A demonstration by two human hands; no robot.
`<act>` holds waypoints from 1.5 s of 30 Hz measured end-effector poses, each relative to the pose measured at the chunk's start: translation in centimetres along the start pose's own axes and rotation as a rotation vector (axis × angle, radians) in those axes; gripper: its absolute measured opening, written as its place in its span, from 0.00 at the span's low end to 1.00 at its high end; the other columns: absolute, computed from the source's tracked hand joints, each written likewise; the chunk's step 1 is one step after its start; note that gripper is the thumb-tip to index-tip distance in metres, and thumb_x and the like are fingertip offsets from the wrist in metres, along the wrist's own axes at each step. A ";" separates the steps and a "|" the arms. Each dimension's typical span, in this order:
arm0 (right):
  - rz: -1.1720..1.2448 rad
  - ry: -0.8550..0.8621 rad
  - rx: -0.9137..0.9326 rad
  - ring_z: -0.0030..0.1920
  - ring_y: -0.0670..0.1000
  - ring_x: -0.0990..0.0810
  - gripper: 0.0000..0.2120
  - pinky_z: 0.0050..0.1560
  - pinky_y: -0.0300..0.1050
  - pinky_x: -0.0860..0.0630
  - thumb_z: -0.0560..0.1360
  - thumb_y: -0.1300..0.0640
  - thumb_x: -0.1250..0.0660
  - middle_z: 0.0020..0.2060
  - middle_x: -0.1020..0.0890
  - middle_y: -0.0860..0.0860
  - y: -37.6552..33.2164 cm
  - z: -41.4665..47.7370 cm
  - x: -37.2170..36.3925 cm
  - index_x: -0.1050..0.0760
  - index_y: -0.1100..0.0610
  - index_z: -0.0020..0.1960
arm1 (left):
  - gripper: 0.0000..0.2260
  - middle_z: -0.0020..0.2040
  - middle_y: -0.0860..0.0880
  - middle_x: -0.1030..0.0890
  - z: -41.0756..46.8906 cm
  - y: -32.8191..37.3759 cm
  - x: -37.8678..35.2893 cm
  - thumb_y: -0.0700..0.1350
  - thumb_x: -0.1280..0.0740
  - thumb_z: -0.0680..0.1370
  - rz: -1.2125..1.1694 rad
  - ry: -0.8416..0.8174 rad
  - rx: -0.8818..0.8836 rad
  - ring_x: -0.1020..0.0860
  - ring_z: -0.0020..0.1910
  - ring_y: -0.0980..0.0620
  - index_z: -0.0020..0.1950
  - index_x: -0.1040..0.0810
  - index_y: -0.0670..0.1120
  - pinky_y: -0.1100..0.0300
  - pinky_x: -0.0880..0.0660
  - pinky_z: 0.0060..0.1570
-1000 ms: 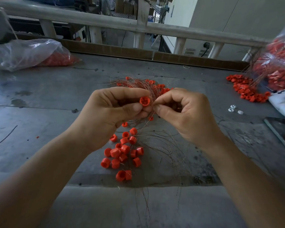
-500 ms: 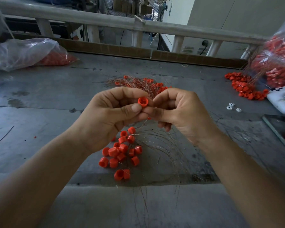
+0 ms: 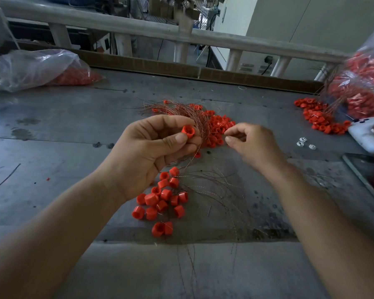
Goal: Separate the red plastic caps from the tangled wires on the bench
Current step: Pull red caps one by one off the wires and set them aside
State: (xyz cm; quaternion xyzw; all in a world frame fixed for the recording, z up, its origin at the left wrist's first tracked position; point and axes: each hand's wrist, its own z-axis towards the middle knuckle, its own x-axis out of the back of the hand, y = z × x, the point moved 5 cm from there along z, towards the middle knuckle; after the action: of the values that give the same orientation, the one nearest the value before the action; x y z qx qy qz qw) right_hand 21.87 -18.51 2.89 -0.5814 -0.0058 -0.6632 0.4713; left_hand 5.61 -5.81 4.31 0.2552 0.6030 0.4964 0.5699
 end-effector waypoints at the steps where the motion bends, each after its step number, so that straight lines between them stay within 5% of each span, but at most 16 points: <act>1: -0.063 -0.016 -0.001 0.40 0.44 0.24 0.06 0.45 0.37 0.30 0.73 0.58 0.33 0.39 0.21 0.44 0.3 0.1 -0.4 0.20 0.53 0.50 | 0.11 0.38 0.44 0.16 0.0 0.0 0.0 0.33 0.36 0.65 -0.002 0.004 0.003 0.17 0.38 0.52 0.39 0.16 0.42 0.66 0.22 0.37; 6: -0.178 -0.041 0.025 0.51 0.51 0.25 0.14 0.47 0.37 0.35 0.75 0.58 0.36 0.50 0.23 0.52 0.9 0.9 -1.5 0.24 0.53 0.61 | 0.10 0.37 0.43 0.17 0.0 -0.2 -0.3 0.32 0.37 0.65 -0.013 0.012 0.021 0.17 0.37 0.52 0.39 0.17 0.40 0.65 0.21 0.37; 12: -0.233 -0.080 0.058 0.50 0.52 0.26 0.09 0.47 0.40 0.33 0.73 0.58 0.33 0.43 0.27 0.49 0.8 0.7 -2.3 0.20 0.55 0.52 | 0.09 0.37 0.43 0.17 -0.1 -0.3 -0.4 0.32 0.37 0.65 -0.007 0.020 0.026 0.17 0.37 0.52 0.39 0.18 0.39 0.65 0.22 0.36; 16: -0.180 -0.061 0.073 0.47 0.49 0.24 0.09 0.49 0.39 0.31 0.73 0.59 0.33 0.46 0.19 0.52 0.7 0.5 -1.8 0.20 0.57 0.52 | 0.10 0.38 0.43 0.17 -0.1 -0.3 -0.4 0.32 0.37 0.65 -0.001 0.012 0.030 0.17 0.37 0.52 0.39 0.17 0.40 0.65 0.22 0.36; 20: -0.010 -0.009 0.005 0.39 0.44 0.23 0.06 0.43 0.36 0.29 0.72 0.60 0.31 0.37 0.19 0.48 0.7 0.5 -0.2 0.19 0.54 0.48 | 0.10 0.38 0.43 0.17 -0.1 -0.3 -0.3 0.32 0.36 0.65 0.013 -0.002 0.031 0.17 0.38 0.52 0.39 0.17 0.40 0.65 0.22 0.37; 23: 0.340 -0.035 -0.059 0.29 0.40 0.24 0.08 0.33 0.31 0.29 0.71 0.64 0.31 0.30 0.22 0.46 0.3 0.3 0.9 0.22 0.51 0.40 | 0.10 0.38 0.44 0.17 -0.1 -0.4 -0.4 0.33 0.36 0.65 0.029 -0.003 0.036 0.17 0.38 0.52 0.40 0.17 0.41 0.65 0.22 0.37; 26: 0.711 -0.124 -0.111 0.29 0.42 0.22 0.07 0.30 0.33 0.26 0.70 0.66 0.31 0.30 0.20 0.48 -1.1 -0.5 1.1 0.23 0.55 0.39 | 0.10 0.38 0.44 0.16 -0.1 -0.4 -0.4 0.33 0.36 0.65 0.045 -0.004 0.037 0.17 0.37 0.52 0.40 0.16 0.40 0.66 0.22 0.37; 32: 0.954 -0.266 -0.042 0.34 0.45 0.19 0.06 0.36 0.35 0.24 0.69 0.64 0.35 0.32 0.18 0.49 -4.3 -2.0 0.7 0.24 0.58 0.45 | 0.12 0.37 0.46 0.16 -0.1 -0.4 -0.4 0.33 0.36 0.65 0.076 -0.006 0.035 0.17 0.37 0.53 0.46 0.19 0.40 0.67 0.23 0.37; 41: 0.911 -0.298 0.134 0.40 0.47 0.19 0.08 0.40 0.37 0.23 0.67 0.59 0.36 0.38 0.18 0.49 -7.0 -3.5 0.3 0.23 0.54 0.46 | 0.10 0.36 0.45 0.17 0.0 -0.3 -0.1 0.36 0.34 0.63 0.152 0.062 0.028 0.18 0.37 0.53 0.43 0.22 0.39 0.66 0.22 0.37; 45: 0.829 -0.256 0.198 0.38 0.44 0.20 0.10 0.39 0.37 0.23 0.71 0.65 0.35 0.36 0.19 0.44 -7.2 -3.7 0.3 0.23 0.52 0.46 | 0.10 0.36 0.46 0.17 0.0 -0.3 -0.1 0.36 0.34 0.63 0.170 0.082 0.031 0.17 0.37 0.53 0.43 0.22 0.39 0.67 0.22 0.36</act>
State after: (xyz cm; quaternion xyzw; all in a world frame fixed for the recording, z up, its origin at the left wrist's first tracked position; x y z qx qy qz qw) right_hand 14.53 -16.69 5.82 -0.5643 0.1058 -0.3370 0.7462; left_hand 5.69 -5.99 4.11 0.2936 0.6095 0.5438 0.4966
